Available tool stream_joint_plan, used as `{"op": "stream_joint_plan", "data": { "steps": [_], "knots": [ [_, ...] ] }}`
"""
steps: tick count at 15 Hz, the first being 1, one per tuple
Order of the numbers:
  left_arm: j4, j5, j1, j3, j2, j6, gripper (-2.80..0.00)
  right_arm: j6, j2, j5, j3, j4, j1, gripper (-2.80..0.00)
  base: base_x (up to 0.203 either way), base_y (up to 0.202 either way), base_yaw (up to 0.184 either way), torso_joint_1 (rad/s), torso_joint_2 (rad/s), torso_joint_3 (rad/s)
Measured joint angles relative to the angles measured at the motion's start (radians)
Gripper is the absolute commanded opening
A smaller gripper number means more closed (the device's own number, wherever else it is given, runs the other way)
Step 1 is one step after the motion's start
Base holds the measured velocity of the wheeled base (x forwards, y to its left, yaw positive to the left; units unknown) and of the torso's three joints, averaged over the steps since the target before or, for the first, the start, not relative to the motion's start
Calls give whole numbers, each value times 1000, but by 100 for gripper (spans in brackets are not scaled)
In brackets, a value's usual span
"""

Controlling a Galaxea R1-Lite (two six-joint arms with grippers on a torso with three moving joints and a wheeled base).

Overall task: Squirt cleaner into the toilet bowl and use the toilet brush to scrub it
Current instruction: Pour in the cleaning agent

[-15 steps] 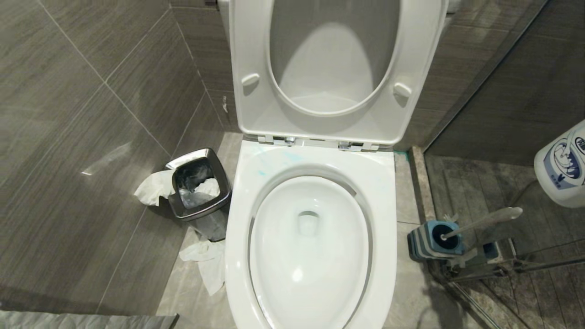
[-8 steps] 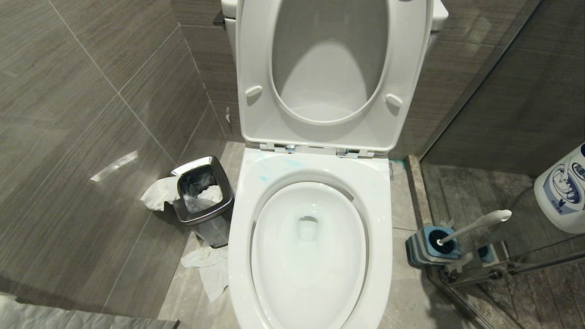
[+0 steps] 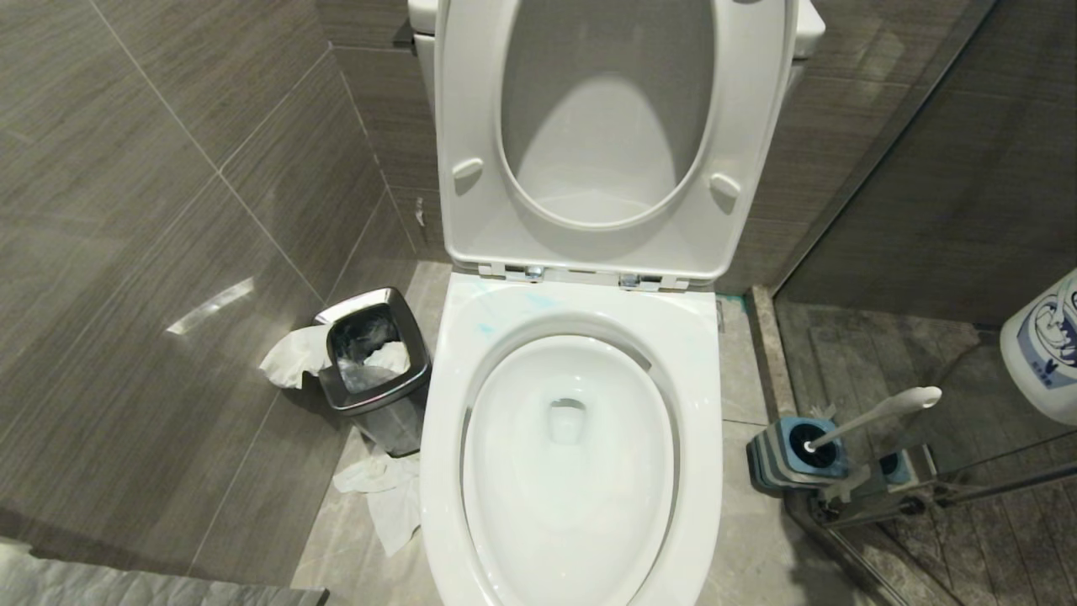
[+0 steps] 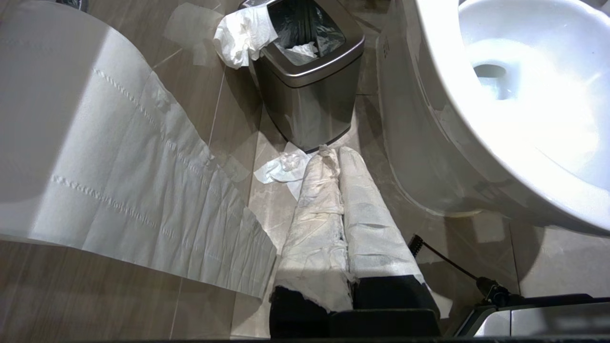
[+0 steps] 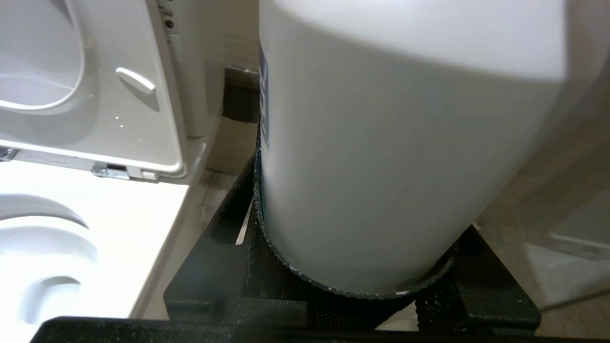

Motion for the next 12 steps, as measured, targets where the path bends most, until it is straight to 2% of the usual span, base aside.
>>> {"op": "stream_joint_plan", "data": {
  "steps": [4,6,12],
  "knots": [
    [0,0,0,0,0,1,-280,1,72,-9,-42,-8,58,-280,0,0,0,0,0,0],
    [0,0,0,0,0,4,-280,-1,114,-49,-59,-23,116,-280,0,0,0,0,0,0],
    [1,0,0,-1,0,6,-280,-57,254,-334,-88,-154,450,-280,0,0,0,0,0,0]
  ]
}}
